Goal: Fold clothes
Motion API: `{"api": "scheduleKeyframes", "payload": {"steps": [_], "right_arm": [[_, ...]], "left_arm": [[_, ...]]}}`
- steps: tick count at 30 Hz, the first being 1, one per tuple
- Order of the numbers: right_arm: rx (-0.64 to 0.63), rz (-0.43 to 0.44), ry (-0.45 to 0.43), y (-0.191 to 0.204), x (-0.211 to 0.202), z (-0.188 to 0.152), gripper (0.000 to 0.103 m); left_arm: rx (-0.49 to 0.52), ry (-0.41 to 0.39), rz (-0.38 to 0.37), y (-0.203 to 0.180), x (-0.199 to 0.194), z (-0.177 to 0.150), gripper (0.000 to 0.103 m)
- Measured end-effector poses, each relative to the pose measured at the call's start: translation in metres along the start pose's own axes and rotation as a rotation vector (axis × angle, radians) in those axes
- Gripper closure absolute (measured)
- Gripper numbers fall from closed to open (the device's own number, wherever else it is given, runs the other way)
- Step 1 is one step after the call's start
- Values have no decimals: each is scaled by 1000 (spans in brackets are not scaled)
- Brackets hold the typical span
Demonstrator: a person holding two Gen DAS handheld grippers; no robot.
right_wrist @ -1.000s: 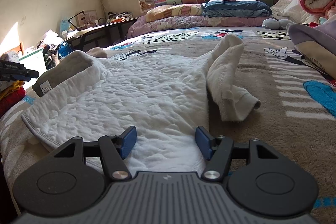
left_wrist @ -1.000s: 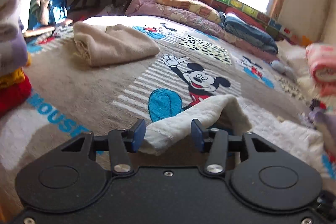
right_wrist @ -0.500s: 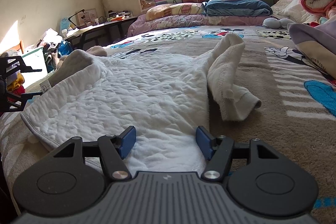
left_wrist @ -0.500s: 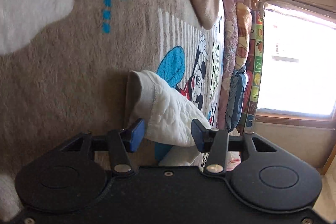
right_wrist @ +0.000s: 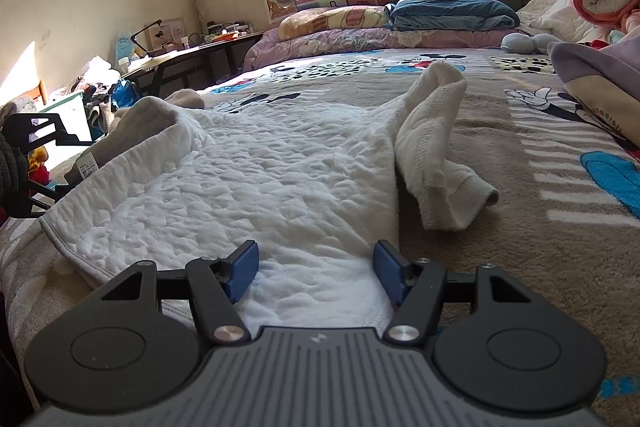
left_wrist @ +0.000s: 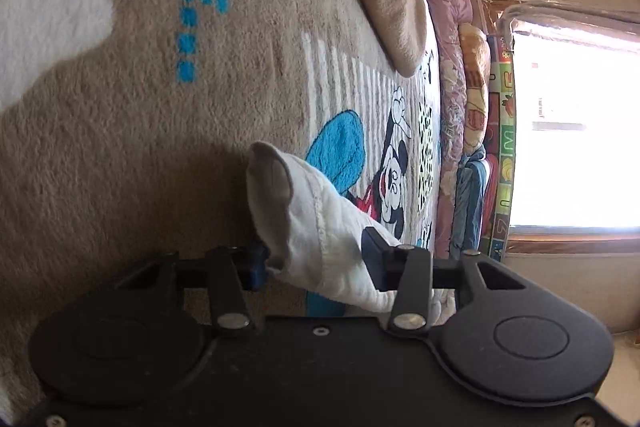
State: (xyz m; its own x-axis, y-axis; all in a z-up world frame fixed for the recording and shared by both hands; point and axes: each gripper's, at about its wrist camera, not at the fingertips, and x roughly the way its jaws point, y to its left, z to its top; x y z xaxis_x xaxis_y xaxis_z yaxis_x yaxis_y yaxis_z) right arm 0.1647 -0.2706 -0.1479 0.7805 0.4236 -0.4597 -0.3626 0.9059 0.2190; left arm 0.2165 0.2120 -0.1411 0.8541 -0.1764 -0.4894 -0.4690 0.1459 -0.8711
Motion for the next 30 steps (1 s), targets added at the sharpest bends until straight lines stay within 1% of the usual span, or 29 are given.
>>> {"api": "scheduleKeyframes", "payload": {"steps": [3, 9, 10, 14, 18, 22, 24, 25, 27, 30], "right_arm": [[0, 0, 0, 0, 0, 0, 39], [0, 1, 0, 0, 0, 0, 39], [1, 1, 0, 0, 0, 0, 39], [2, 2, 0, 0, 0, 0, 39], [-3, -2, 1, 1, 1, 0, 39], [-6, -4, 2, 1, 1, 0, 39], [-5, -4, 2, 0, 1, 0, 39], [-4, -3, 2, 0, 1, 0, 39], [-1, -1, 1, -1, 1, 0, 39], [6, 4, 0, -2, 1, -1, 39]], "left_arm": [[201, -81, 3, -21, 2, 5, 95], [656, -228, -23, -72, 3, 13, 97], [689, -222, -25, -74, 7, 16, 97], [705, -198, -21, -69, 30, 36, 97], [734, -188, -23, -72, 50, 49, 98], [803, -190, -22, -86, 61, 56, 98], [826, -181, -6, -90, 68, 60, 98], [845, -176, 7, -90, 72, 61, 98], [896, -179, 65, -90, 79, 62, 98], [948, -173, 200, -82, 93, 60, 97]]}}
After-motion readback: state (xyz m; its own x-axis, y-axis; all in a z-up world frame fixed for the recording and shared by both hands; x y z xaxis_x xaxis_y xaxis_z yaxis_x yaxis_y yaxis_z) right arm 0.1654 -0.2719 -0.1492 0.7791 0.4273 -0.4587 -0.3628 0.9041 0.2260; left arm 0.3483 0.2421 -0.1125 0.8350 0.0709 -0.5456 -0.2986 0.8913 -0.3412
